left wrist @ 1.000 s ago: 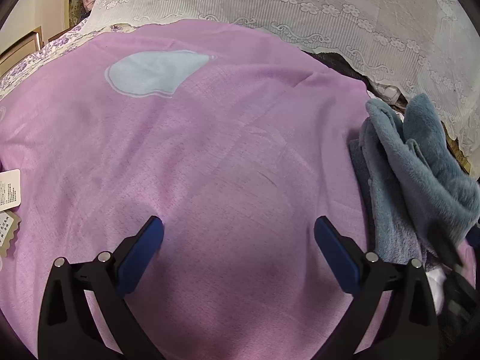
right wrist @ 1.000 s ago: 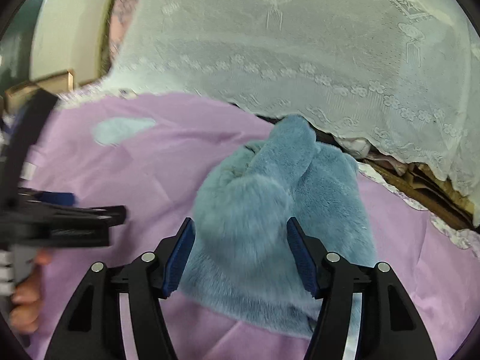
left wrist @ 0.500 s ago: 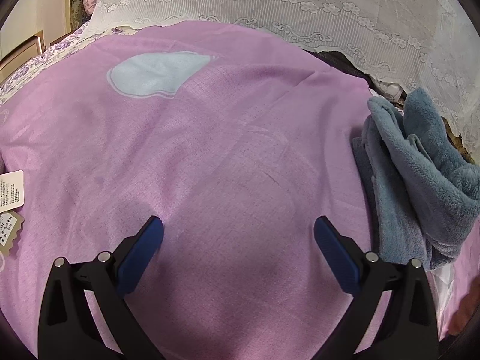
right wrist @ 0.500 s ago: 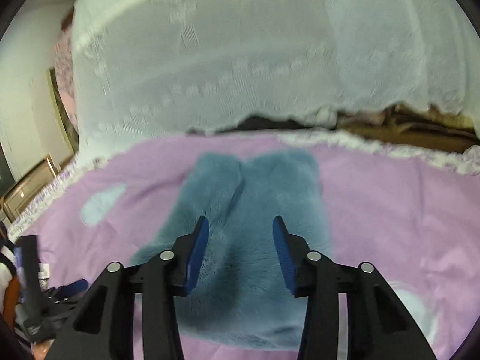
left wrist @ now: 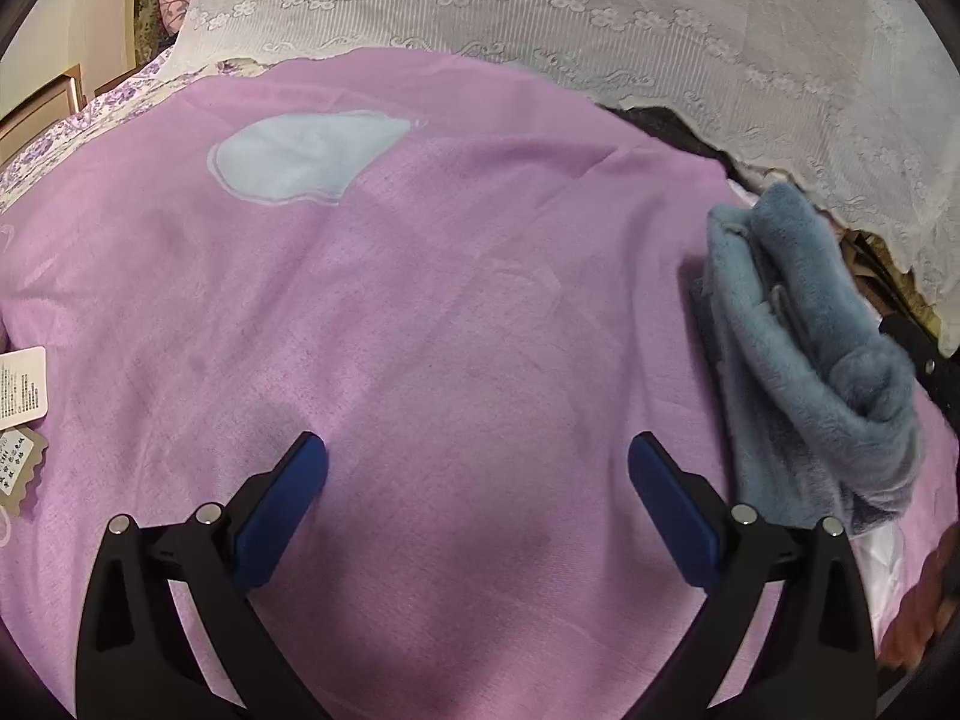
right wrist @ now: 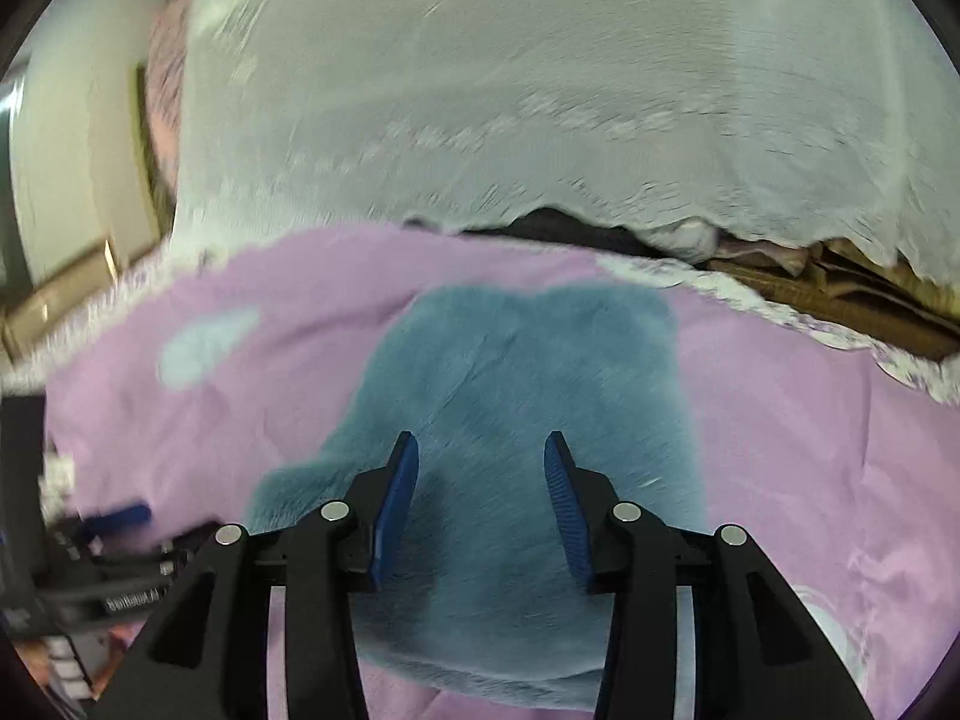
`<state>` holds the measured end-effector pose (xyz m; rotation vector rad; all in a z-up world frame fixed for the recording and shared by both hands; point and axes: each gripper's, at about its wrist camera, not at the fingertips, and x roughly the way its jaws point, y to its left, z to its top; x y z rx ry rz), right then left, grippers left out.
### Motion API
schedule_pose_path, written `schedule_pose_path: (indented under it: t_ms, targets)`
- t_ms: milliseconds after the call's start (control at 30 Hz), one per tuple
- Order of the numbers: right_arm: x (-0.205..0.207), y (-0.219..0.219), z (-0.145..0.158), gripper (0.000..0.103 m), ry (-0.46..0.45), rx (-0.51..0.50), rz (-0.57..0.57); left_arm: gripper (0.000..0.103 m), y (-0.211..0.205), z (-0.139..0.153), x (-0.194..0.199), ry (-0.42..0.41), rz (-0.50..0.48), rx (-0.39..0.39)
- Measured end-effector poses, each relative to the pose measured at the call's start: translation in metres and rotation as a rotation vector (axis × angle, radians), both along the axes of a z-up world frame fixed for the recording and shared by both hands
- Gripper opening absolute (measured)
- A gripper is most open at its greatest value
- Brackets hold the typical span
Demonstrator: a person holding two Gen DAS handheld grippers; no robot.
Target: Fold small clothes
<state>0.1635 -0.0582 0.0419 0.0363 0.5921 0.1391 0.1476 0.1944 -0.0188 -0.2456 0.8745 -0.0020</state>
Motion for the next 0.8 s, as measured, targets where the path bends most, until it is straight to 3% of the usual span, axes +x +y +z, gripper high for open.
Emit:
schedule_pose_path:
  t_ms: [200,267,333,467,567,633,700,800]
  targets:
    - [0.018,-0.021,-0.011,0.044,0.028,0.047,-0.029,0.098,-0.011,0.036,0.005,-0.044,-0.02,-0.123]
    - [0.03,-0.02,-0.028,0.046,0.105,0.027,-0.016,0.098,-0.026,0.046,0.009,-0.064,-0.033,-0.1]
    - [0.032,-0.017,-0.039,0.048,0.103,-0.028,-0.006,0.098,-0.053,0.052,0.016,-0.077,-0.062,-0.035]
    - [0.028,-0.028,-0.046,0.048,0.085,0.009,0.025,0.099,-0.093,0.023,0.04,0.005,-0.089,0.099]
    - [0.023,-0.04,-0.047,0.048,0.056,0.057,0.08,0.099,-0.084,-0.013,0.053,0.086,-0.078,0.042]
    - [0.011,-0.051,-0.041,0.049,-0.014,0.111,0.109,0.099,-0.08,-0.011,0.051,0.066,-0.106,0.043]
    - [0.003,-0.063,-0.035,0.079,-0.058,0.157,0.089,0.098,-0.076,-0.004,0.045,0.035,-0.118,0.002]
    - [0.01,-0.096,-0.025,0.084,-0.048,0.279,0.062,0.098,-0.069,0.001,0.047,0.031,-0.156,-0.138]
